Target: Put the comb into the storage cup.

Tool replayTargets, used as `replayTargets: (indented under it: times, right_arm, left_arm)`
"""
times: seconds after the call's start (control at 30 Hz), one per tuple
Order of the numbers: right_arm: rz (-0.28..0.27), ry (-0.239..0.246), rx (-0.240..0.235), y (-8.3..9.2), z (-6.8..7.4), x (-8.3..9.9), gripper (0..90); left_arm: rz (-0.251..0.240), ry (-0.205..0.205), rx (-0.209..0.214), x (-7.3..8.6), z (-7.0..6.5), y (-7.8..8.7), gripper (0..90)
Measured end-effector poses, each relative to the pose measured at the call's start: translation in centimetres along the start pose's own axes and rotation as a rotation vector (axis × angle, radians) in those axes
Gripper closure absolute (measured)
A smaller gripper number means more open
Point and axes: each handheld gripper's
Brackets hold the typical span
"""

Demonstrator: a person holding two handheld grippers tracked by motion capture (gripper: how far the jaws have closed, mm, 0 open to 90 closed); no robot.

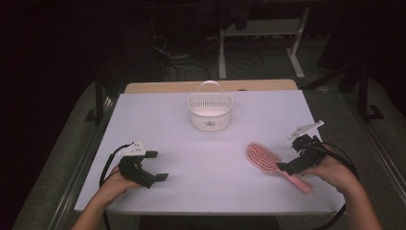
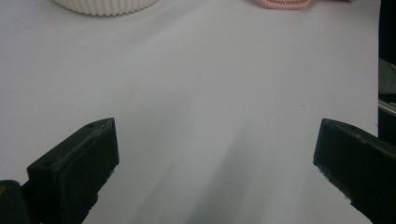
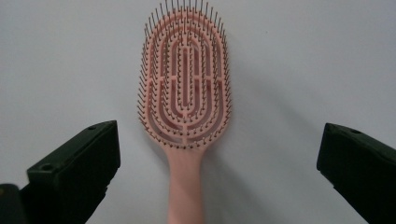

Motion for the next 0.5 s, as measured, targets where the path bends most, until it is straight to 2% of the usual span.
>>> replayTargets:
  times: [0.5]
  right_arm:
    - [0.062, 0.014, -0.006, -0.77, 0.16, -0.15, 0.0]
  left_arm:
    - [0.001, -0.004, 0.002, 0.0, 0.0, 0.01, 0.3]
Point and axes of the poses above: each handheld gripper's, and its own axes: y roughly backward along the jaws, x roughly out of its underside, z roughly to its left
